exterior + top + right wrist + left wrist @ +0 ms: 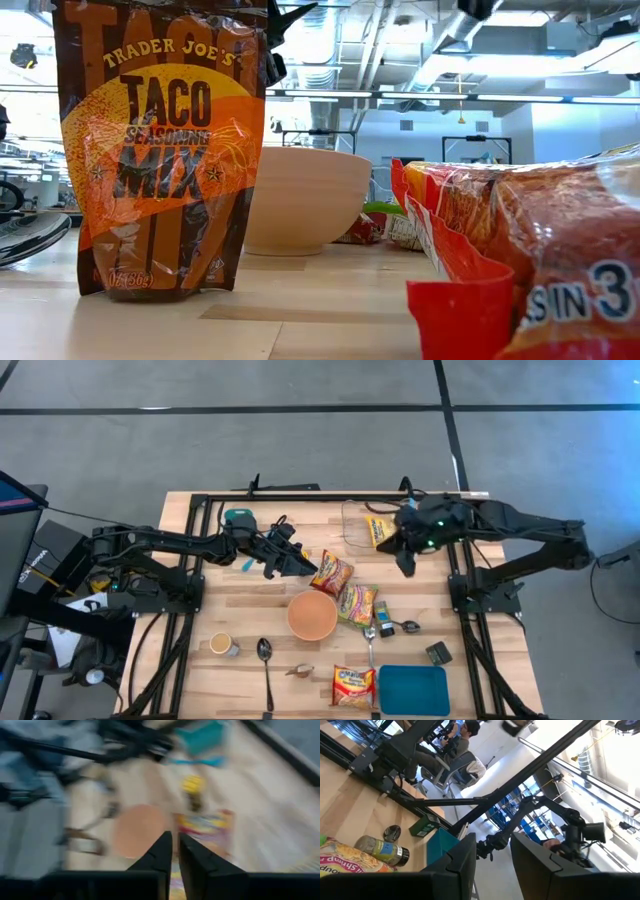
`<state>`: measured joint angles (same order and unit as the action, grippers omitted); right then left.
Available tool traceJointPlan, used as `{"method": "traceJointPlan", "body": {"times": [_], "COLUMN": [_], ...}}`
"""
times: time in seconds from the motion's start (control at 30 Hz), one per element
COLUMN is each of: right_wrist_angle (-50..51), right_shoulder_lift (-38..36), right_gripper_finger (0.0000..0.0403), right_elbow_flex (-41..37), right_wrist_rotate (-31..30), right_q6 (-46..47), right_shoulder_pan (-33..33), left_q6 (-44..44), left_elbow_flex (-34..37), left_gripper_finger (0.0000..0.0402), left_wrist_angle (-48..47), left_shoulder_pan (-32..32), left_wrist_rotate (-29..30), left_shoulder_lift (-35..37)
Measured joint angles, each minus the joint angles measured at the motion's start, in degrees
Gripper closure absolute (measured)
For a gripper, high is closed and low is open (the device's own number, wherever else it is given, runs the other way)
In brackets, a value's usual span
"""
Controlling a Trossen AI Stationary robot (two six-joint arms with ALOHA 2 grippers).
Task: Pick & Place Food Item
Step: Put the blue baby spoon into the light green bin
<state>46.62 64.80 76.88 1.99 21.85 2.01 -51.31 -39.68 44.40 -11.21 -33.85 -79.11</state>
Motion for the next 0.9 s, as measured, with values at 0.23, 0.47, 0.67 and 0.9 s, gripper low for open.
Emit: {"method": "traceJointPlan", "body": {"times": [0.23,0.47,0.67,0.9], "right_wrist_angle": [-10.14,-12.86,-12.7,-12.35], "right_shoulder_lift": [-0.42,0.22,0.52,0.54], "right_gripper_finger": [0.0396,0.0401,0.0401,0.0402], "right_elbow_flex": [0.0,-0.04,-0.05,-0.04], "right_wrist_rotate": [7.16,7.06,4.89,1.02], "right_q6": [-2.85,-2.95,-2.38,-2.35], "right_shoulder_pan": [-7.2,-10.51,-10.65,-10.56], "left_q6": [0.01,1.84,4.86,5.01], "left_elbow_flex": [0.0,0.0,0.0,0.0], "left_gripper_finger": [0.0285,0.0285,0.0285,0.0289], "left_wrist_angle": [0.0,0.06,3.73,10.28], "left_shoulder_pan": [-0.01,-0.01,0.25,0.31], "left_wrist_rotate": [0.0,0.02,2.11,2.99], "left_shoulder_lift": [0.0,0.0,0.0,0.02]}}
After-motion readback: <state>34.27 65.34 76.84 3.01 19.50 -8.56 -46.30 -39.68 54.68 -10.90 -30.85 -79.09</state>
